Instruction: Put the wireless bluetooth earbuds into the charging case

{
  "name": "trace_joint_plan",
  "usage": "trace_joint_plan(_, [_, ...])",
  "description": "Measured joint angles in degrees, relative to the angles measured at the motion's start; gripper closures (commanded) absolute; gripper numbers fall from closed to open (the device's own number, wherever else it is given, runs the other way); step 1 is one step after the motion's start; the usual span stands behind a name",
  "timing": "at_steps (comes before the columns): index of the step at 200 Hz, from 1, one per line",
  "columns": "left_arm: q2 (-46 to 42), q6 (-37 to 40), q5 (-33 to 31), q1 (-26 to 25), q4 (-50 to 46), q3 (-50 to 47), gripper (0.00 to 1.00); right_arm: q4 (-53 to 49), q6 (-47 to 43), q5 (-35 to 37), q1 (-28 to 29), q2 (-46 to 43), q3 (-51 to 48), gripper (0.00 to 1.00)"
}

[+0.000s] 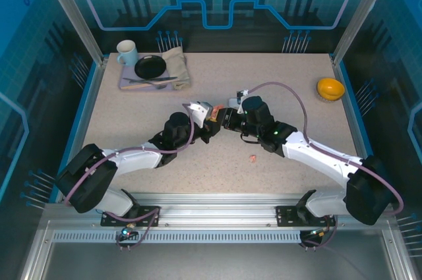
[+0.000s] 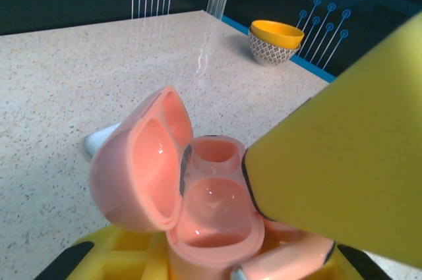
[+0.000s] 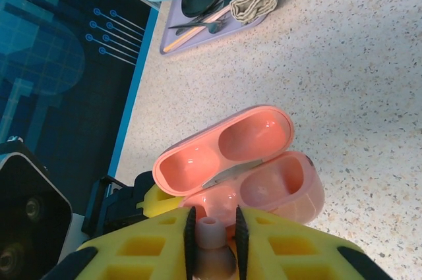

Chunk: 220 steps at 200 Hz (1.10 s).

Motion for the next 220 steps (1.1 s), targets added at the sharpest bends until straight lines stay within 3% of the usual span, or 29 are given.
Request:
trace_joint_plan(164, [0.7,1.0,-4.8,0.0,-6.4,0.1,1.00,-1.7,1.4,3.1,-0.3,0.6,-1.9,0.91])
trace_joint_plan(220, [0.8,1.0,-11.0,0.0,-10.8,0.5,1.00,-3.4,3.0,5.2,-0.8,2.7,-7.1,0.93])
